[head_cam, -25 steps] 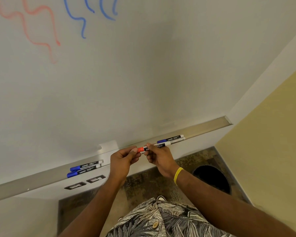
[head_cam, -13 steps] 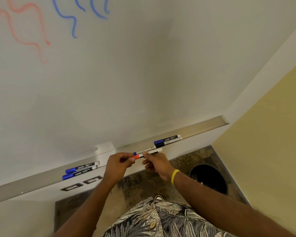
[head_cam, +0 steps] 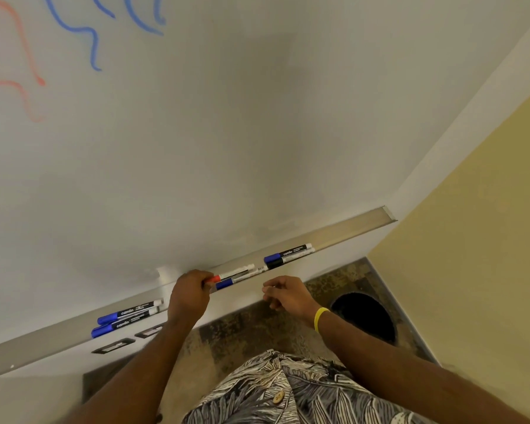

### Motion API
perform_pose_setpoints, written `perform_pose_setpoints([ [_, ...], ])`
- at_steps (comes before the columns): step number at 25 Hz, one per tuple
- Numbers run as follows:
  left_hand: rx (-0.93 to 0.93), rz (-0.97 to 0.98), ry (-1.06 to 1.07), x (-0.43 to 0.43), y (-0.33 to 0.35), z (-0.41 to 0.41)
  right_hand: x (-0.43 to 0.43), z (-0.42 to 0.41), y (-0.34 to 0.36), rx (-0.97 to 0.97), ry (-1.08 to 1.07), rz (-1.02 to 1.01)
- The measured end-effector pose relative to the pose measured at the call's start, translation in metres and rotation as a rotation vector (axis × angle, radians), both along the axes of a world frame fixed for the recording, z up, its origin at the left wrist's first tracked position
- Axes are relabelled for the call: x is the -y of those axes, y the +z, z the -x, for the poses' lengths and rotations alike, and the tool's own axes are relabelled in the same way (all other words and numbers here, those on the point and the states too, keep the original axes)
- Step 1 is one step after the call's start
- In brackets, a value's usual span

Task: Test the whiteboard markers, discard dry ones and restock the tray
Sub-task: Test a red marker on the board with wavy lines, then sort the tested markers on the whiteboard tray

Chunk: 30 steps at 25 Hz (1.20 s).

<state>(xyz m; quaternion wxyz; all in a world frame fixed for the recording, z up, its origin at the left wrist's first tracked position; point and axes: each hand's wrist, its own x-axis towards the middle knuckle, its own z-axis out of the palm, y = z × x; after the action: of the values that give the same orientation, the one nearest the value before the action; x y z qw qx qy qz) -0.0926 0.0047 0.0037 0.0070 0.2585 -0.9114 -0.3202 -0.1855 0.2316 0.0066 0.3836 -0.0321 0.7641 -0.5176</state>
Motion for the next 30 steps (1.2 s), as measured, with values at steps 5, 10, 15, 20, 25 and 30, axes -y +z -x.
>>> perform_pose_setpoints([
  [5,0.01,-0.01,-0.021,-0.004,-0.005,0.016,-0.017,0.006,-0.01,-0.036,0.015,-0.052],
  [10,0.045,-0.014,-0.048,-0.006,-0.01,0.025,-0.028,0.007,-0.015,-0.065,0.028,-0.112],
  [15,0.068,0.01,-0.065,-0.014,-0.007,0.021,-0.032,0.001,-0.021,-0.088,0.062,-0.129],
  [20,0.028,0.023,-0.041,-0.006,-0.004,-0.008,-0.022,-0.006,-0.02,-0.107,0.099,-0.136],
  [25,0.037,0.134,-0.066,0.011,-0.016,-0.048,0.008,-0.014,-0.013,-0.343,0.206,-0.204],
  [30,0.131,0.243,-0.045,0.03,-0.013,-0.081,0.053,-0.029,-0.003,-0.539,0.426,-0.207],
])
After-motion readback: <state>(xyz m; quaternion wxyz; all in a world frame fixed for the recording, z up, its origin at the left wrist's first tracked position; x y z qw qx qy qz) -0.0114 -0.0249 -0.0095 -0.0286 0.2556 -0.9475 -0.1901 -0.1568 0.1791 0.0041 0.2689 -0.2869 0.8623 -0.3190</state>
